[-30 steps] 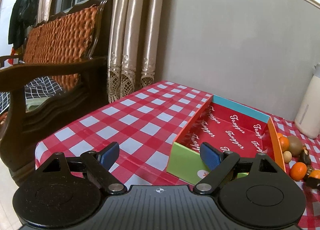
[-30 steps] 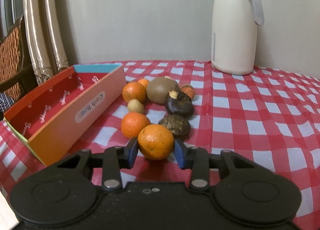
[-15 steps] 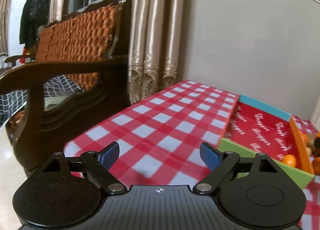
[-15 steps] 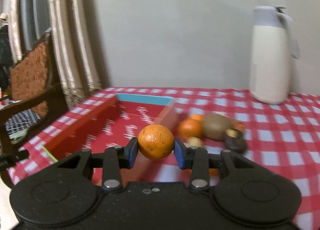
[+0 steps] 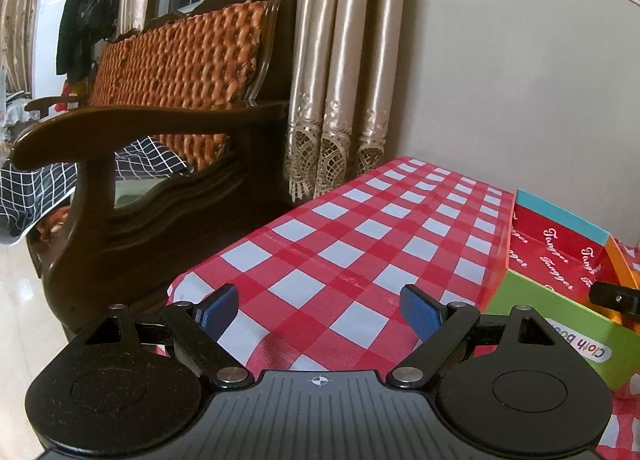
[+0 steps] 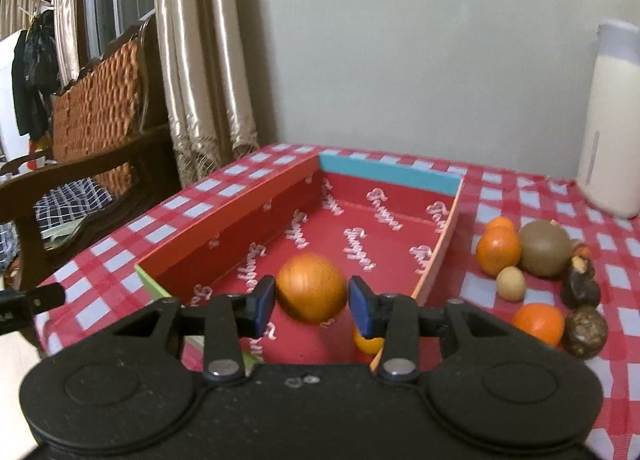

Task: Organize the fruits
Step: 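Carry the orange with the right gripper into the red box and release, then move the left gripper back over the remaining fruit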

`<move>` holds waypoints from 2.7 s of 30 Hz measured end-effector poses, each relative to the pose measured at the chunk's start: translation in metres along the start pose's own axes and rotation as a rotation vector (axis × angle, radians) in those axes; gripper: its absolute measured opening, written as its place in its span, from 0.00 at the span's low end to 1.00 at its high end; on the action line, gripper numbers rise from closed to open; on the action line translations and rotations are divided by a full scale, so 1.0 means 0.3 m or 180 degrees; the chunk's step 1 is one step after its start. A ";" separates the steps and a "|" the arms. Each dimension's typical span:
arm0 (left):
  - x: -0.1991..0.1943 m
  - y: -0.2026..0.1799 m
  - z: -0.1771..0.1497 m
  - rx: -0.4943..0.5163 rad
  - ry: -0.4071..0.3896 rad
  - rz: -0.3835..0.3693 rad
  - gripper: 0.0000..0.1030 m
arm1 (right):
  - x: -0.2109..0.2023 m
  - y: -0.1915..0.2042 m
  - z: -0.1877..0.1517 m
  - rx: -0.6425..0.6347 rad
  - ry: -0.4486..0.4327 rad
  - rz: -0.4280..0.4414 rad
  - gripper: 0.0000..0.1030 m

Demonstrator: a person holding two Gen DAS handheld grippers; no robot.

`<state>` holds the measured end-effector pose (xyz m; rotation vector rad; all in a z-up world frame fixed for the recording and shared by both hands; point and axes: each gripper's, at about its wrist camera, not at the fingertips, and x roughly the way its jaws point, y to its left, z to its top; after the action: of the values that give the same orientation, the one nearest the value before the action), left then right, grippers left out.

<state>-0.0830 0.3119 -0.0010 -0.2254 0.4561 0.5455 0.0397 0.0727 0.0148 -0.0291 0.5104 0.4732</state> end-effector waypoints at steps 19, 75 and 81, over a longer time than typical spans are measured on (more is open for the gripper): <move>-0.073 -0.232 0.026 0.0227 -0.0112 -0.0400 0.85 | -0.148 -0.166 0.017 0.0115 -0.0251 -0.0343 0.52; -0.102 -1.110 -0.162 0.1227 0.0143 -0.1242 0.73 | -0.517 -0.942 -0.143 0.0847 -0.0344 -0.1697 0.81; -0.097 -1.111 -0.160 0.1205 0.0156 -0.1252 0.71 | -0.518 -0.952 -0.146 0.0865 -0.0338 -0.1724 0.81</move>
<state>0.0596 0.0054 -0.0006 0.0371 0.5376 0.0633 0.0266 -0.2550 0.0250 0.1163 0.4369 -0.1256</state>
